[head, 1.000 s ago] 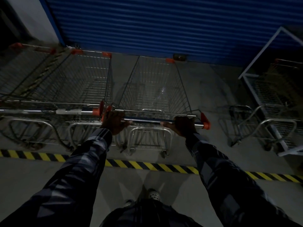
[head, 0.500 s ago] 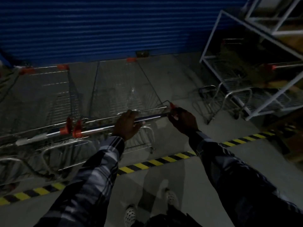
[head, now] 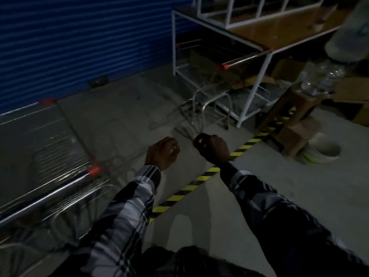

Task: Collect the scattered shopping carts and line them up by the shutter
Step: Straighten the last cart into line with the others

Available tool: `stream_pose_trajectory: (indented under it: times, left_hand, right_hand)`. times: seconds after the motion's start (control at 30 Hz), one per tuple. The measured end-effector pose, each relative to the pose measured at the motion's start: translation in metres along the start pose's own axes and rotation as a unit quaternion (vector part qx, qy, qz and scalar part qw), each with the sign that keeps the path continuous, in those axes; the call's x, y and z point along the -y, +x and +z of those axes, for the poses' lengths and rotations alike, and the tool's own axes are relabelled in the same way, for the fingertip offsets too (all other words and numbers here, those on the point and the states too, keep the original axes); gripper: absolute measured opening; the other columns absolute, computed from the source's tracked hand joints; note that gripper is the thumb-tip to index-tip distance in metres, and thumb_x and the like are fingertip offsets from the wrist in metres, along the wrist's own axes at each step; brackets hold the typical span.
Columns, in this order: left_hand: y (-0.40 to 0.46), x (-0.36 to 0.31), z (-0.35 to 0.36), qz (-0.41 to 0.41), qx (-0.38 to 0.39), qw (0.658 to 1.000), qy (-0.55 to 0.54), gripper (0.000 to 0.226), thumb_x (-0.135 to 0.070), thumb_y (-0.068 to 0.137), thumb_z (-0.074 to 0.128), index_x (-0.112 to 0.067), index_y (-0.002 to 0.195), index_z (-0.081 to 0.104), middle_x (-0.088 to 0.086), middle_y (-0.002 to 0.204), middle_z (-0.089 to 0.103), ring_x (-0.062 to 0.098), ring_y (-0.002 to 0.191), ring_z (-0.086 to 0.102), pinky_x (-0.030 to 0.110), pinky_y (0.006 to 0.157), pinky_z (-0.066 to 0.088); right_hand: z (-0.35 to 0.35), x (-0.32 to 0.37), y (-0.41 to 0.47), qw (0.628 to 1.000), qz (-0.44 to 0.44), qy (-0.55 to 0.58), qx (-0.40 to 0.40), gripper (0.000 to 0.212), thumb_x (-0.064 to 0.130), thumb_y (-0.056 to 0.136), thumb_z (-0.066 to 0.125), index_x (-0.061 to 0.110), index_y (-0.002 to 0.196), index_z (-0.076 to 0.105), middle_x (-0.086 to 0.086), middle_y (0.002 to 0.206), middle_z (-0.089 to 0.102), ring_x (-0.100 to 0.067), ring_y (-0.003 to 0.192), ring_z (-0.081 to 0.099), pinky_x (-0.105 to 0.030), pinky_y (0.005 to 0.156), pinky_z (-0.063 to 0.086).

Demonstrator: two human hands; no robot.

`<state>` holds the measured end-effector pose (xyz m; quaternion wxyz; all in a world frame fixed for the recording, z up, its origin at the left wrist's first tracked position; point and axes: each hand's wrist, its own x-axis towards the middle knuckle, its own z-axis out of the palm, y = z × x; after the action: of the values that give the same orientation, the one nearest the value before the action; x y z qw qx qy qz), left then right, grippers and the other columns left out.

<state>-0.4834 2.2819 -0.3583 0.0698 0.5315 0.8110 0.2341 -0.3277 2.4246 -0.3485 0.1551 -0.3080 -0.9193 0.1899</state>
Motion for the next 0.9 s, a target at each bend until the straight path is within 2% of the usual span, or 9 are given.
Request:
stream_pose_trajectory:
  times: [0.1, 0.23, 0.4, 0.5, 0.63, 0.73, 0.8, 0.9]
  left_hand:
    - [0.057, -0.039, 0.022, -0.002, 0.018, 1.0, 0.004, 0.019, -0.034, 0.097, 0.054, -0.02, 0.107, 0.064, -0.001, 0.113, 0.064, 0.025, 0.1, 0.063, 0.034, 0.079, 0.048]
    - [0.146, -0.073, 0.043, 0.029, 0.002, 1.0, 0.001, 0.016, -0.037, 0.096, 0.055, -0.023, 0.096, 0.063, -0.004, 0.106, 0.066, 0.024, 0.095, 0.065, 0.031, 0.071, 0.043]
    - [0.274, -0.088, 0.07, 0.03, -0.01, 1.0, -0.001, 0.014, -0.036, 0.092, 0.057, -0.024, 0.089, 0.062, -0.003, 0.098, 0.067, 0.028, 0.091, 0.065, 0.034, 0.069, 0.048]
    - [0.357, -0.094, 0.083, 0.008, -0.023, 1.0, -0.011, 0.013, -0.035, 0.09, 0.059, -0.024, 0.088, 0.064, -0.002, 0.096, 0.069, 0.028, 0.091, 0.065, 0.034, 0.07, 0.049]
    - [0.458, -0.11, 0.09, 0.007, -0.038, 0.999, -0.025, 0.011, -0.032, 0.09, 0.058, -0.024, 0.085, 0.063, -0.003, 0.095, 0.068, 0.025, 0.089, 0.065, 0.029, 0.067, 0.04]
    - [0.517, -0.125, 0.092, 0.025, -0.053, 0.998, -0.036, 0.007, -0.026, 0.091, 0.059, -0.023, 0.09, 0.065, 0.001, 0.098, 0.069, 0.028, 0.089, 0.065, 0.029, 0.065, 0.036]
    - [0.554, -0.131, 0.102, 0.046, -0.055, 0.997, -0.029, 0.009, -0.025, 0.091, 0.06, -0.019, 0.097, 0.065, 0.002, 0.105, 0.067, 0.029, 0.094, 0.064, 0.031, 0.067, 0.042]
    - [0.617, -0.135, 0.127, 0.048, -0.046, 0.998, -0.012, 0.021, -0.032, 0.088, 0.063, -0.018, 0.103, 0.063, 0.001, 0.113, 0.062, 0.028, 0.106, 0.059, 0.038, 0.077, 0.047]
  right_hand:
    - [-0.035, -0.064, 0.027, 0.999, 0.026, -0.006, 0.02, 0.025, 0.04, 0.098, 0.045, 0.024, 0.1, 0.063, -0.005, 0.076, 0.067, -0.032, 0.065, 0.06, -0.041, 0.06, 0.052]
    - [-0.07, -0.133, 0.083, 1.0, 0.017, -0.009, -0.013, 0.022, 0.037, 0.097, 0.049, 0.023, 0.099, 0.066, -0.003, 0.072, 0.068, -0.028, 0.063, 0.061, -0.04, 0.057, 0.052]
    - [-0.083, -0.202, 0.173, 0.999, -0.002, -0.013, -0.043, 0.037, 0.039, 0.096, 0.043, 0.014, 0.091, 0.069, -0.007, 0.076, 0.069, -0.03, 0.064, 0.062, -0.045, 0.06, 0.053]
    - [-0.098, -0.235, 0.23, 0.999, 0.017, -0.028, -0.031, 0.028, 0.027, 0.097, 0.052, 0.008, 0.084, 0.068, -0.01, 0.074, 0.068, -0.032, 0.065, 0.062, -0.042, 0.059, 0.052]
    - [-0.121, -0.289, 0.31, 0.999, 0.025, -0.036, 0.016, 0.018, 0.016, 0.092, 0.057, 0.008, 0.081, 0.068, -0.01, 0.081, 0.07, -0.031, 0.071, 0.064, -0.043, 0.064, 0.054]
    - [-0.139, -0.329, 0.363, 0.997, 0.044, -0.057, 0.009, 0.023, 0.022, 0.095, 0.054, 0.01, 0.08, 0.066, -0.007, 0.078, 0.067, -0.03, 0.068, 0.063, -0.044, 0.064, 0.054]
    - [-0.15, -0.352, 0.395, 0.997, 0.046, -0.059, 0.02, 0.026, 0.027, 0.098, 0.053, 0.011, 0.081, 0.063, -0.006, 0.08, 0.064, -0.03, 0.072, 0.063, -0.043, 0.065, 0.054]
    - [-0.168, -0.391, 0.45, 0.996, 0.041, -0.068, 0.029, 0.028, 0.036, 0.098, 0.053, 0.011, 0.093, 0.065, -0.009, 0.099, 0.066, -0.031, 0.084, 0.064, -0.041, 0.071, 0.054]
